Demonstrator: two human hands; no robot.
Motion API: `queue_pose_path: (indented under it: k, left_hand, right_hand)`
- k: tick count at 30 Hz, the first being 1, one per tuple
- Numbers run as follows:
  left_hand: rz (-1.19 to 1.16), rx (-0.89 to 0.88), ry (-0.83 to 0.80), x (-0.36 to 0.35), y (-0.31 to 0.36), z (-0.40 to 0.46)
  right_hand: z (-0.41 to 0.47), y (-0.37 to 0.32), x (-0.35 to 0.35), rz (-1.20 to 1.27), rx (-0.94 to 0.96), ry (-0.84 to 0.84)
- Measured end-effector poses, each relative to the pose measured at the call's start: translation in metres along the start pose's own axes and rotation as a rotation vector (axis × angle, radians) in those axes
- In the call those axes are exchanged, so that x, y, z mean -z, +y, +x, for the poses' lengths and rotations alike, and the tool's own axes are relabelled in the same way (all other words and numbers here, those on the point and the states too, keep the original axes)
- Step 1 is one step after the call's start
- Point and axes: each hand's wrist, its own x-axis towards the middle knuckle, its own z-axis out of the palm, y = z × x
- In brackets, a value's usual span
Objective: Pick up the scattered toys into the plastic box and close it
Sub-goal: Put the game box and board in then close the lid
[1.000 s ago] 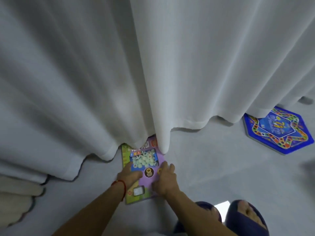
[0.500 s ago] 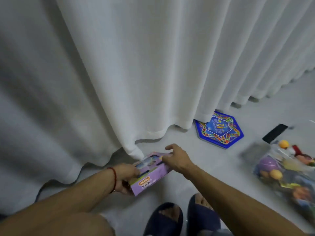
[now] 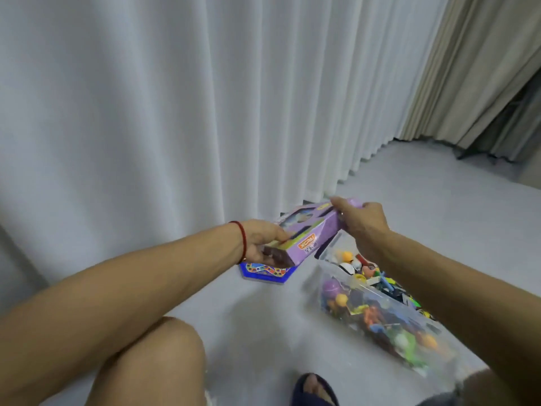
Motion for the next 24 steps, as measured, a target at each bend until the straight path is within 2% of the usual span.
queue_pose_path:
  k: [2,3,8,10,12,15,18,24]
  left_hand:
    - [0.007,-0.070,0.000,-0.028,0.018,0.008]
    - [0.018,-0.095,0.014,-0.042,0.025,0.011]
    - [0.009,-0.214,0.078,-0.108,0.029,0.060]
    - [-0.078,-0.206,0.076,-0.126,0.025,0.074]
    - [-0.093,-0.161,0.095,-0.138,0.021,0.081]
    - [0.046,-0.138,0.126,-0.143,0.016,0.101]
    - [0.173,-0.166,0.180,-0.135,0.015,0.115]
    - [0.425,-0.195,0.224,-0.112,0.031,0.131]
  right_hand:
    - [0.017,-0.008,0.005,0.254,-0.096,0.041]
    - [0.016,-0.011,0.006,0.304,-0.134,0.048]
    - [0.051,0.032,0.029,0.316,-0.250,0.050]
    - [0.078,0.046,0.056,0.346,-0.275,0.056]
    - [0.099,0.057,0.091,0.352,-0.284,0.133]
    - [0.117,0.083,0.146,0.295,-0.299,0.281]
    - [0.128,0.105,0.174,0.168,-0.345,0.303]
    - [0.146,0.127,0.169,-0.082,-0.410,0.175]
